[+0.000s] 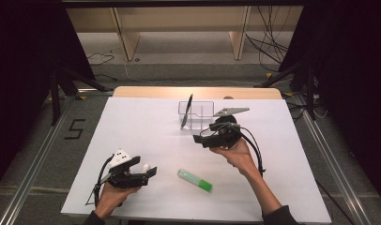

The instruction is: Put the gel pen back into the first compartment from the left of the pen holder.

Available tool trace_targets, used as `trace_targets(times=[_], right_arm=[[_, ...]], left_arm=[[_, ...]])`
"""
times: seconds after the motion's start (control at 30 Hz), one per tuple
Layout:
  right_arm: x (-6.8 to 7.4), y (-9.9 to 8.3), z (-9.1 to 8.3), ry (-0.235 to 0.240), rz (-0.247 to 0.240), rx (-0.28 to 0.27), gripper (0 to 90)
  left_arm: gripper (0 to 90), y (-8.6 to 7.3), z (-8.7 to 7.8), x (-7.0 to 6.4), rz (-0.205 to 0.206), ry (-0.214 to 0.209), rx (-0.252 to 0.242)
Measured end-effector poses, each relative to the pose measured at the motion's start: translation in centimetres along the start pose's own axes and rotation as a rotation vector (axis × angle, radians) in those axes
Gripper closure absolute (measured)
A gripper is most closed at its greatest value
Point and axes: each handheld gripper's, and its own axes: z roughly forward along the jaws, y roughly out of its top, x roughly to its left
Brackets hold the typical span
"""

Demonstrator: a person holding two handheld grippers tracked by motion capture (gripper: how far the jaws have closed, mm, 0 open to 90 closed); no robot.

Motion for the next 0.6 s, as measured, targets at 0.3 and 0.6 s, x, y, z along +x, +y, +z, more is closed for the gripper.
trace_targets(times=[0.3, 0.6], right_arm=[[1.1, -2.7, -0.1, 0.021, -0.026, 0.055, 20.9], [1.6, -4.9, -0.2, 0.043, -0.033, 0.089, 22.3]], left_arm=[[17.3, 0.0, 0.0, 0.1, 0.004, 0.0, -0.002], [17.3, 0.0, 0.1, 0.1, 0.003, 0.0, -0.006]])
